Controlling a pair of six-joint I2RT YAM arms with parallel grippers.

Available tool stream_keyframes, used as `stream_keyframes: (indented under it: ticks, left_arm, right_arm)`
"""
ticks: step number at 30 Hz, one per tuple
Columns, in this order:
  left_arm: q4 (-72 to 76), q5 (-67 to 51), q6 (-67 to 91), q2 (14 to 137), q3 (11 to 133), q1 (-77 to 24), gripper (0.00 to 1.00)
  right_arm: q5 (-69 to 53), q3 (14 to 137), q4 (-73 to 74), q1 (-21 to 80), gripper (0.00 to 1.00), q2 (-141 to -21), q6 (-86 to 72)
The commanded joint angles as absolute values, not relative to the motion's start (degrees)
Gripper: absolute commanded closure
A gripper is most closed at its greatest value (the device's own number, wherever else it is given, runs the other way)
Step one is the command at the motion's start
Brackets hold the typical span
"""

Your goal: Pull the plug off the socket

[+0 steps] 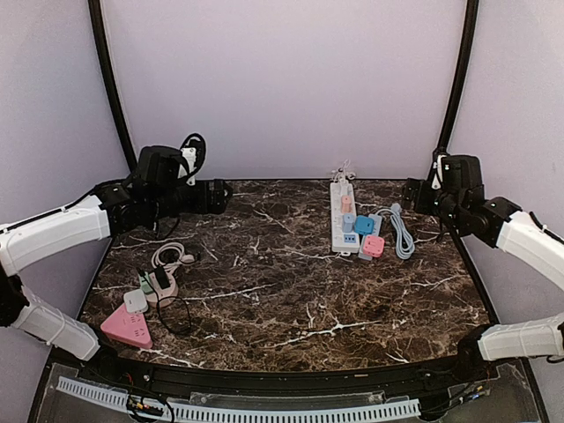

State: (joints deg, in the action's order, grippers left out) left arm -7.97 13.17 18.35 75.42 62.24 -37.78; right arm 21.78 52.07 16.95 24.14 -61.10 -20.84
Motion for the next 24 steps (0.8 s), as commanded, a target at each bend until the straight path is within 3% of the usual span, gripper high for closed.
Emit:
stream_keyframes:
  ticks: [1, 9, 20, 24]
  left_arm:
    - [-12.34, 15.95, 24.03, 74.56, 64.5, -35.89, 0.01]
    - [-11.48, 9.71, 29.66, 77.16, 65.8, -32.62, 0.01]
    - [-8.49, -2.18, 38.09, 79.1, 61.98, -32.67, 0.01]
    - [-5.07, -7.73, 40.58, 80.44, 60.6, -32.68, 0.01]
  right_arm:
    - [21.41, 51.35, 15.62, 24.16, 0.02, -60.76, -20.12]
    - [15.6, 50.91, 11.52, 23.34, 0.01, -66.81, -22.86]
    - [-5.26, 53.25, 9.99, 20.92, 0.02, -82.22, -30.72]
    - [-7.43, 53.95, 10.37, 20.49, 0.08, -87.47, -33.63]
